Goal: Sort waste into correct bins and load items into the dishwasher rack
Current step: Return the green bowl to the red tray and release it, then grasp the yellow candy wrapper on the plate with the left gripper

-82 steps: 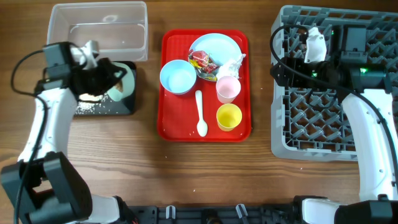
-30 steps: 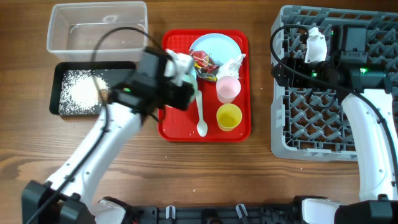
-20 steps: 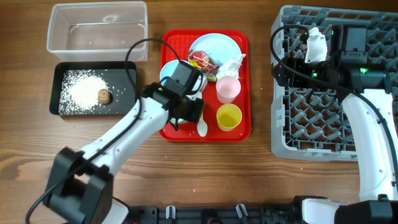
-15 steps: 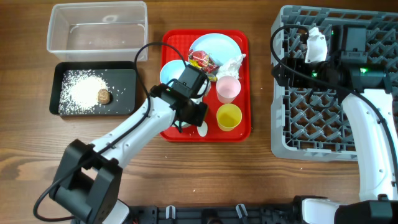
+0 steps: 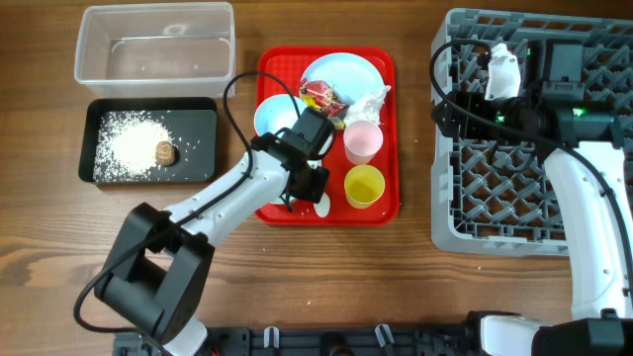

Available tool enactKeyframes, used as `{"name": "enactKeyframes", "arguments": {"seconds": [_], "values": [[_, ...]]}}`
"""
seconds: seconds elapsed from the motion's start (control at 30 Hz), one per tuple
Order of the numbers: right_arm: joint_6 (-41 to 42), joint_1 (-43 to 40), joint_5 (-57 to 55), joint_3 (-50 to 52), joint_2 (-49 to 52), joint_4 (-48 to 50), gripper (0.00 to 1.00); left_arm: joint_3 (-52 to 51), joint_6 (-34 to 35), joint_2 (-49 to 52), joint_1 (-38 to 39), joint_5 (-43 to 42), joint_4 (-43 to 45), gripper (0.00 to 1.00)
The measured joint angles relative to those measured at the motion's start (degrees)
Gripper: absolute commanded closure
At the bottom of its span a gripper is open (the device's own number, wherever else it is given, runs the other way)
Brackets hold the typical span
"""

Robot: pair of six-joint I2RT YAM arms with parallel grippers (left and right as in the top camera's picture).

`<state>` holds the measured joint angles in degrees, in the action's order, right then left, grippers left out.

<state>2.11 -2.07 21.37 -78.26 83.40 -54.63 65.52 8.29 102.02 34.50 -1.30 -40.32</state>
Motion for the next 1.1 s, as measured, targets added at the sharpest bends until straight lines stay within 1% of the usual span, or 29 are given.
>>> {"name": "enactKeyframes", "arguments": {"seconds": [0.03,0.1,0.13,0.17,0.33,0.43,0.53,0.6,0.7,0.83,0.97,1.07,1.1], "values": [[0.00,0.00,-0.02,0.00,0.02,-0.02,0.19,0.00,0.02,0.33,0.02,0.22,-0.02,0.85],[0.00,0.00,-0.02,0.00,0.00,0.00,0.18,0.00,0.63,0.85,0.02,0.37,-0.42,0.60],[0.02,0.00,-0.02,0.00,0.00,-0.02,0.18,0.00,0.81,1.18,0.02,0.35,-0.63,0.54],[0.00,0.00,-0.02,0.00,0.02,-0.02,0.18,0.00,1.25,1.44,0.02,0.17,-0.66,0.49],[0.02,0.00,0.00,0.00,0.02,0.96,0.18,0.02,3.23,1.49,0.00,-1.64,-0.66,0.36],[0.00,0.00,0.15,0.00,0.02,1.09,0.18,1.57,4.09,1.49,0.02,-3.30,-1.16,0.33],[0.00,0.00,0.96,0.00,0.02,1.09,0.18,5.22,4.57,1.16,0.00,-4.00,-2.40,0.30],[0.00,0.00,1.31,0.00,0.02,1.09,0.18,8.26,4.76,-0.42,0.02,-4.22,-3.45,0.26],[0.00,0.00,1.55,0.00,0.02,1.07,0.18,11.08,4.94,-3.61,0.00,-4.37,-3.61,0.25],[0.00,0.00,1.75,0.00,0.02,1.18,0.17,12.39,4.94,-7.78,0.00,-4.11,-3.56,0.23],[0.00,0.15,3.72,0.00,0.00,1.49,0.18,12.39,5.79,-10.12,-0.61,-4.11,-1.70,0.22],[0.00,1.70,4.52,0.00,0.02,1.64,0.18,12.39,7.54,-11.04,-3.10,-4.11,-0.37,0.16],[0.00,2.62,4.55,0.00,0.02,2.01,0.18,12.39,8.00,-11.30,-4.39,-4.11,0.13,0.15]]}}
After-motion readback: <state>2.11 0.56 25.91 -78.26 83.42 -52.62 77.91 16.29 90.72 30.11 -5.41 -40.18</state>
